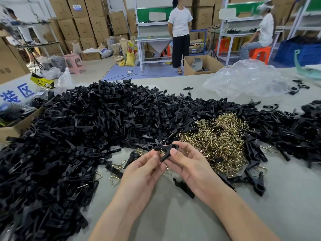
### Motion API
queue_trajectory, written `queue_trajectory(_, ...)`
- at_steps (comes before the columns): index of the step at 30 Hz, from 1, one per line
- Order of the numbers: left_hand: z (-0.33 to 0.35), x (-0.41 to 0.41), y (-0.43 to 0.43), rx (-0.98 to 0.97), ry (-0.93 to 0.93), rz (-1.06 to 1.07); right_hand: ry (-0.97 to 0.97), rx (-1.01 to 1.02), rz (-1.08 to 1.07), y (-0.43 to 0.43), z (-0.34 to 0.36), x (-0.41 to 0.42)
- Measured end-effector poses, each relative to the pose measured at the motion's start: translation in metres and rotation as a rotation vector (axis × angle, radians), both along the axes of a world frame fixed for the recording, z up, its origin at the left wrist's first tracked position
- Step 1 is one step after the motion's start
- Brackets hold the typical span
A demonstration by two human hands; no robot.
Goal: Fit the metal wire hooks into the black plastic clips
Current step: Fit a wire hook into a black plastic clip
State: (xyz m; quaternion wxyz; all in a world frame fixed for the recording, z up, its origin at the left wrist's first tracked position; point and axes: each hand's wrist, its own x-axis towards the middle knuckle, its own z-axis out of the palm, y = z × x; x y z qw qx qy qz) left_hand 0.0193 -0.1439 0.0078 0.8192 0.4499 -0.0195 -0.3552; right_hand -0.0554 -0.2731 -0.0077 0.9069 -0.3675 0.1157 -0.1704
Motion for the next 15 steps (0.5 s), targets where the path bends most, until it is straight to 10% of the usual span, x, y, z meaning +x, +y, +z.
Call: queue_trajectory(15, 0.0016, -0.002, 0.0049, 0.094, -0.118, -0.011, 0.003, -0.112, -0.072, -0.0078, 0.0036, -0.0027)
